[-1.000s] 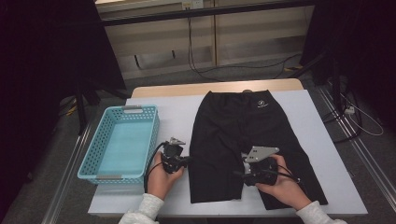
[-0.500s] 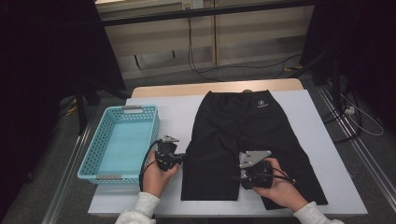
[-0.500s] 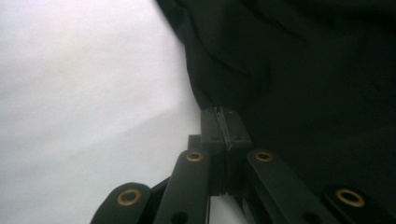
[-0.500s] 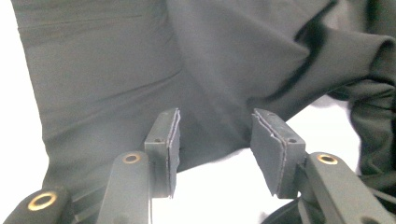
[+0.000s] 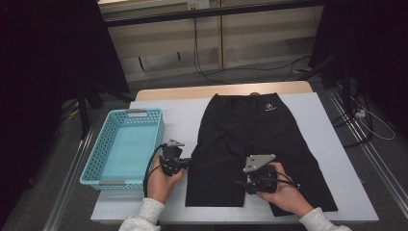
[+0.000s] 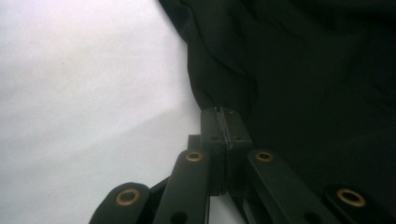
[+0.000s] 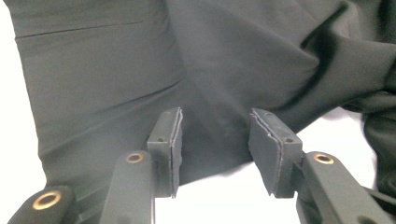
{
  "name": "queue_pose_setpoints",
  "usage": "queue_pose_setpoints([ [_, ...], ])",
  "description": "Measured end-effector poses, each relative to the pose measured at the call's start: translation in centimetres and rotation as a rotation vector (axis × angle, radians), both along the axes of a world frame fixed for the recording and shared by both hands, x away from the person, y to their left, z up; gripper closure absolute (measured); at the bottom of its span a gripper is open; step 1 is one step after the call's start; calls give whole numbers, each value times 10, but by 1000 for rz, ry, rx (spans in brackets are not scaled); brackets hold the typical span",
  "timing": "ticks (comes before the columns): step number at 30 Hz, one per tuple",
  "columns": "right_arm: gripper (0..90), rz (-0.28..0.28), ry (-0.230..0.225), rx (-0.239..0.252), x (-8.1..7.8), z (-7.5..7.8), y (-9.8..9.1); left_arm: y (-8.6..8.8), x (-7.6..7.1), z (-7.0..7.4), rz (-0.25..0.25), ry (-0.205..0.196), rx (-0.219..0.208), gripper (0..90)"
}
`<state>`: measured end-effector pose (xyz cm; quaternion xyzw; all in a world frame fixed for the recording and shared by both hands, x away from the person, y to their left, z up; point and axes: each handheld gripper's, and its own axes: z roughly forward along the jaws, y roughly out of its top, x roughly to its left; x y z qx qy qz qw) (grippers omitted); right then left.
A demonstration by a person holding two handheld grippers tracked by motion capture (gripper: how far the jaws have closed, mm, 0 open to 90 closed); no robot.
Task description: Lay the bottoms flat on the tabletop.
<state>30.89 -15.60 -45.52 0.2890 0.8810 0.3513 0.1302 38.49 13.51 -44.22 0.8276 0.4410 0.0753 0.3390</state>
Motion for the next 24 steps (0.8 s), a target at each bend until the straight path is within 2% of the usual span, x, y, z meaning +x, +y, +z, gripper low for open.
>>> queue_pose_setpoints([
  [2,600,10,1,-1,0,0,1,0,0,0,0,0,6,894],
  [7,824,24,27,12,-1,1,0,0,0,0,4,3,-1,892],
  [10,898,35,31,6,-1,1,-1,-1,0,0,-1,4,3,891],
  [16,900,45,44,-3,-1,4,-4,-1,-1,1,-8,14,-7,891],
  [18,900,52,52,2,-2,5,-7,-1,-1,2,-4,12,-22,891],
  [20,900,53,53,9,-4,6,-8,-1,-2,3,-6,26,-28,891],
  [24,900,74,41,-2,-7,11,-7,-3,-4,5,-14,15,-27,890],
])
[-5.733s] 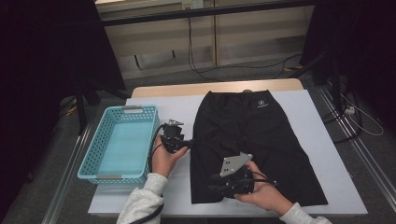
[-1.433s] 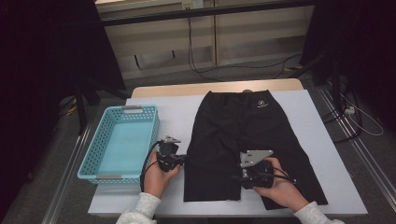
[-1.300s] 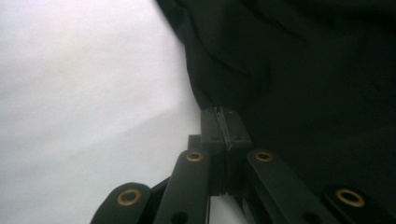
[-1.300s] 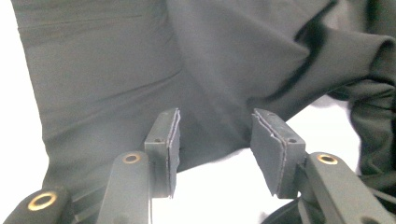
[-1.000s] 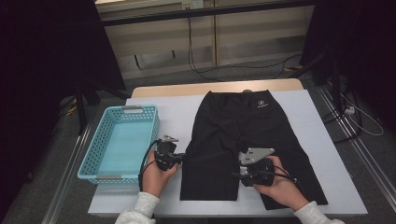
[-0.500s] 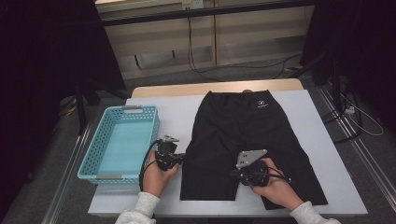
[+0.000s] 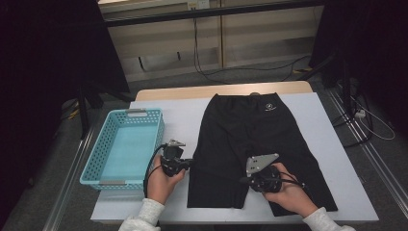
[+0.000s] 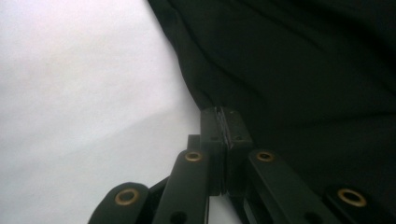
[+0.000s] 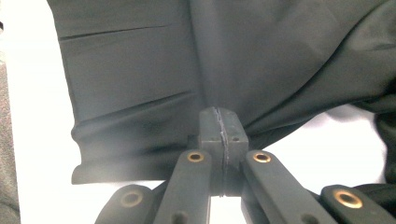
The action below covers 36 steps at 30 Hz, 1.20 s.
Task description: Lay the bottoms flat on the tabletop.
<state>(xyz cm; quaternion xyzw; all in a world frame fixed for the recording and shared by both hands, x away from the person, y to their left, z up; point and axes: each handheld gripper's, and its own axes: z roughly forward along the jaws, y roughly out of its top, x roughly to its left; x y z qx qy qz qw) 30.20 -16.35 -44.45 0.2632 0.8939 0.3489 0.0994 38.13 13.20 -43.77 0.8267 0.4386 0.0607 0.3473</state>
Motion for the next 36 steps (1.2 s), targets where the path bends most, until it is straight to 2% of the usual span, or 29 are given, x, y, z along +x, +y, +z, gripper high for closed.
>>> queue_pose_setpoints([
  [4,900,1,-1,-5,-2,1,-1,1,0,0,-3,13,-3,890],
  [9,900,3,-2,8,-1,0,0,1,-1,1,2,3,15,890],
  [14,893,1,-13,27,-1,0,3,0,0,-3,0,8,2,873],
  [16,815,-14,-17,41,0,0,3,1,1,-4,4,4,-3,792],
  [17,798,-26,-13,48,1,1,3,1,2,-4,16,-6,-20,692],
  [18,746,-30,-23,67,2,1,3,2,2,-4,11,-19,-17,633],
  [19,655,-54,-36,83,2,2,3,2,3,-3,3,-29,-8,612],
  [20,624,-77,-39,90,4,3,3,3,4,-2,13,-39,-15,569],
  [21,616,-73,-39,102,5,4,4,4,5,-2,18,-41,-27,513],
  [23,519,-87,-44,138,8,4,7,6,9,-1,36,-79,-25,390],
  [25,487,-97,-41,130,12,2,8,7,12,-3,33,-90,-24,294],
  [27,411,-144,-36,145,16,0,8,6,13,-6,33,-82,-23,258],
  [29,389,-166,-40,146,17,-1,8,5,15,-5,16,-76,-13,243],
  [30,359,-177,-52,144,16,-1,8,5,16,-5,20,-89,-15,231],
  [32,334,-179,-71,129,16,0,10,5,17,-3,20,-112,-11,213],
  [36,298,-172,-55,145,13,1,13,7,18,2,29,-139,-1,179],
])
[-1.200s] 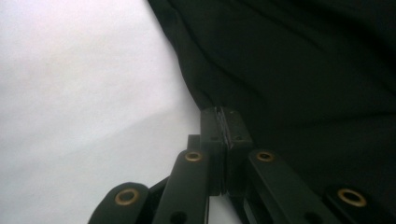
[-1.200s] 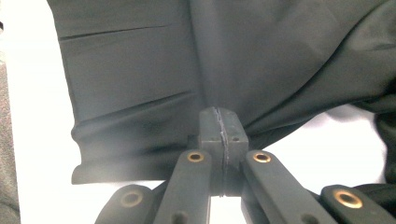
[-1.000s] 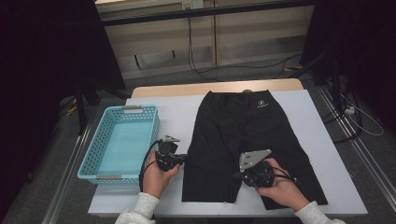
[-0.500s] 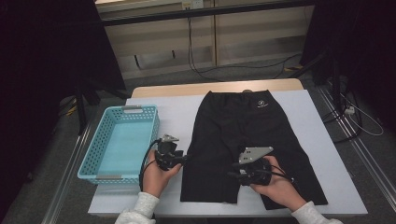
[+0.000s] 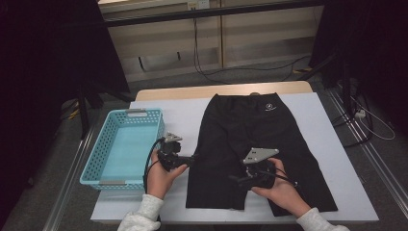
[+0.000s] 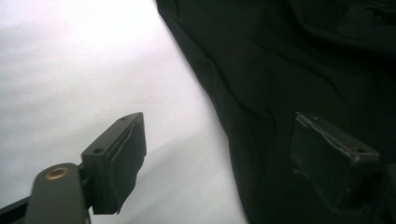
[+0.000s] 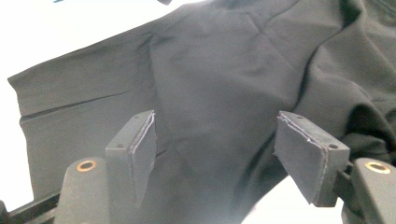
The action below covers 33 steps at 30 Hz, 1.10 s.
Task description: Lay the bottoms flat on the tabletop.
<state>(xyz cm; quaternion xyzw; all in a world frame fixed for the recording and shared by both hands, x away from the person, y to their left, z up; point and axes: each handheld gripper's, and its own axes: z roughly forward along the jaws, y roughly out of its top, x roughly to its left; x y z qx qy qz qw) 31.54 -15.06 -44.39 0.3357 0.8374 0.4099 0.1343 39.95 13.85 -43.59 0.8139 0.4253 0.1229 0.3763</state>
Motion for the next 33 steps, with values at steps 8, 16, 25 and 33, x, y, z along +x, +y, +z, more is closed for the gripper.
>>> queue_pose_setpoints([
  [8,295,33,-3,-20,-5,-1,14,2,2,-4,8,8,20,162],
  [16,303,77,3,-45,-2,-8,30,6,5,-1,13,1,4,159],
  [25,339,110,-16,-21,-7,-5,37,4,4,1,14,-9,10,159],
  [33,341,139,-4,-21,-7,-8,44,8,7,1,23,-5,8,155],
])
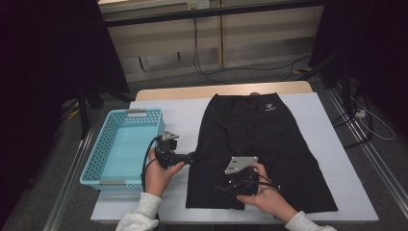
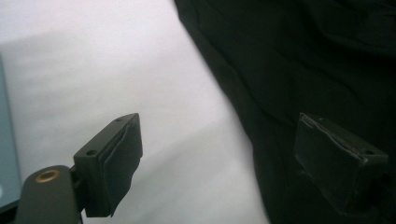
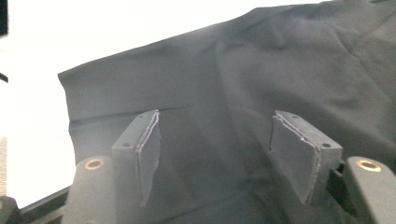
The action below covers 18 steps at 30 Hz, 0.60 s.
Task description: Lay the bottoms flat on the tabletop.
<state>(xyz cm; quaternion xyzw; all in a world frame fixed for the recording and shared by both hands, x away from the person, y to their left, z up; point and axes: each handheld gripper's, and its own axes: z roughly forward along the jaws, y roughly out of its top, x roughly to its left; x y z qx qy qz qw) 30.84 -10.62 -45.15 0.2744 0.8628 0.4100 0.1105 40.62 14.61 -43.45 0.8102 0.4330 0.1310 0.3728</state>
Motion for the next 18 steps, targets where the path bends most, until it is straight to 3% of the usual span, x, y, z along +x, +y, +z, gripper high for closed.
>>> queue_pose_setpoints([
  [8,470,42,-3,14,-2,1,3,0,0,4,0,-24,-5,157],
  [12,482,84,10,-35,-7,-7,13,0,0,3,5,-23,-3,157],
  [14,481,98,4,-29,-9,-11,17,0,1,4,10,-33,-7,156],
  [18,573,113,4,-39,-11,-10,18,-3,4,3,20,-39,-25,162],
])
